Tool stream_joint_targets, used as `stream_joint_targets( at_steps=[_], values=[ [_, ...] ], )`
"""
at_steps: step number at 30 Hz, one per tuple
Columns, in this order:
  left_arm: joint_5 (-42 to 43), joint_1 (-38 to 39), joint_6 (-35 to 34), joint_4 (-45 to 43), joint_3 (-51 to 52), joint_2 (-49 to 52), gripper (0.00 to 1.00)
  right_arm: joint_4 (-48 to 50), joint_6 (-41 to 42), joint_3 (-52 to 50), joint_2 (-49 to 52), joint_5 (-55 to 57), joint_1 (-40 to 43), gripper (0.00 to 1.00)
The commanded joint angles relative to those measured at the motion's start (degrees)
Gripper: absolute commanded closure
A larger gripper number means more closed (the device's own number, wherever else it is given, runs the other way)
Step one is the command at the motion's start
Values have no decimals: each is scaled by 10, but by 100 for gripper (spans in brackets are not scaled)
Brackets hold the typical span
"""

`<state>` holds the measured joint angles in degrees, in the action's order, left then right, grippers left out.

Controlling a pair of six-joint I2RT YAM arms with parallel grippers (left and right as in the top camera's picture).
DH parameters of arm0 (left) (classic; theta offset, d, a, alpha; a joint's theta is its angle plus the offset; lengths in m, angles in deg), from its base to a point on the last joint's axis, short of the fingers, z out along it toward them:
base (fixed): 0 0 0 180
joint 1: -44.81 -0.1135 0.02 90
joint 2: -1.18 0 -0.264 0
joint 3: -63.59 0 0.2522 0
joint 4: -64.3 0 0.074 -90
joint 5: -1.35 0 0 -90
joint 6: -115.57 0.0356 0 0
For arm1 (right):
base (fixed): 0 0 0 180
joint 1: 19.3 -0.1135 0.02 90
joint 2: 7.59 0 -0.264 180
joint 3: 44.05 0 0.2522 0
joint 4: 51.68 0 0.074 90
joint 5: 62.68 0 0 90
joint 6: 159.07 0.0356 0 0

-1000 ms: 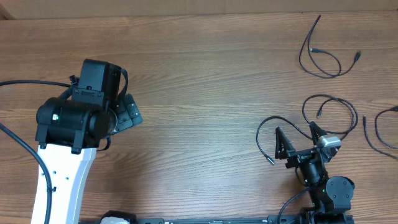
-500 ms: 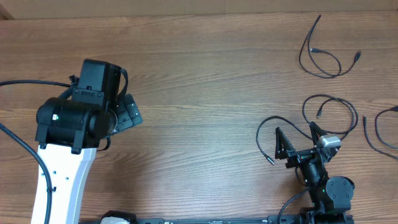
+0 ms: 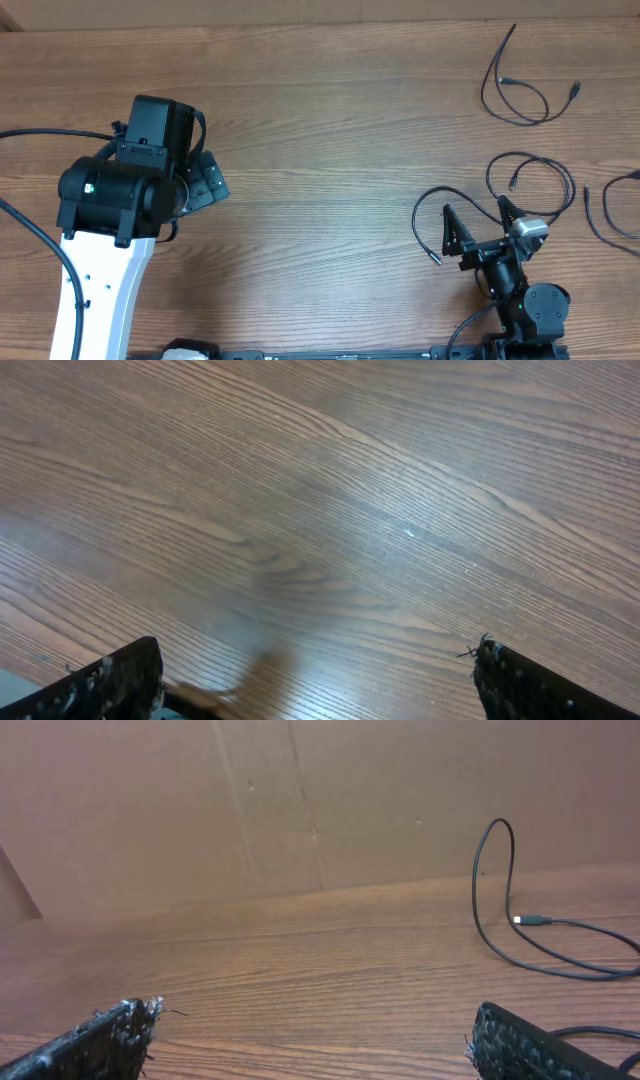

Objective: Untangle cables

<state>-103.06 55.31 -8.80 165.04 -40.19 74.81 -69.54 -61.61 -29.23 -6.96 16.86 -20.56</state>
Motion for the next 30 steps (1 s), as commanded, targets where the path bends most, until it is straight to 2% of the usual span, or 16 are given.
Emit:
stream_joint_targets(
  at_steps=[1, 14, 22, 30],
  values=[
    [-10, 4, -4, -1, 0, -1, 0, 3, -3, -6, -5, 2, -2, 0],
    [-10, 20, -3, -1, 0, -1, 0, 3, -3, -6, -5, 2, -2, 0],
    [-12, 71, -3, -3, 0, -64, 0, 3, -3, -6, -5, 2, -2, 0],
    [0, 103, -4, 2, 0, -169, 1, 3, -3, -6, -5, 2, -2, 0]
  ],
)
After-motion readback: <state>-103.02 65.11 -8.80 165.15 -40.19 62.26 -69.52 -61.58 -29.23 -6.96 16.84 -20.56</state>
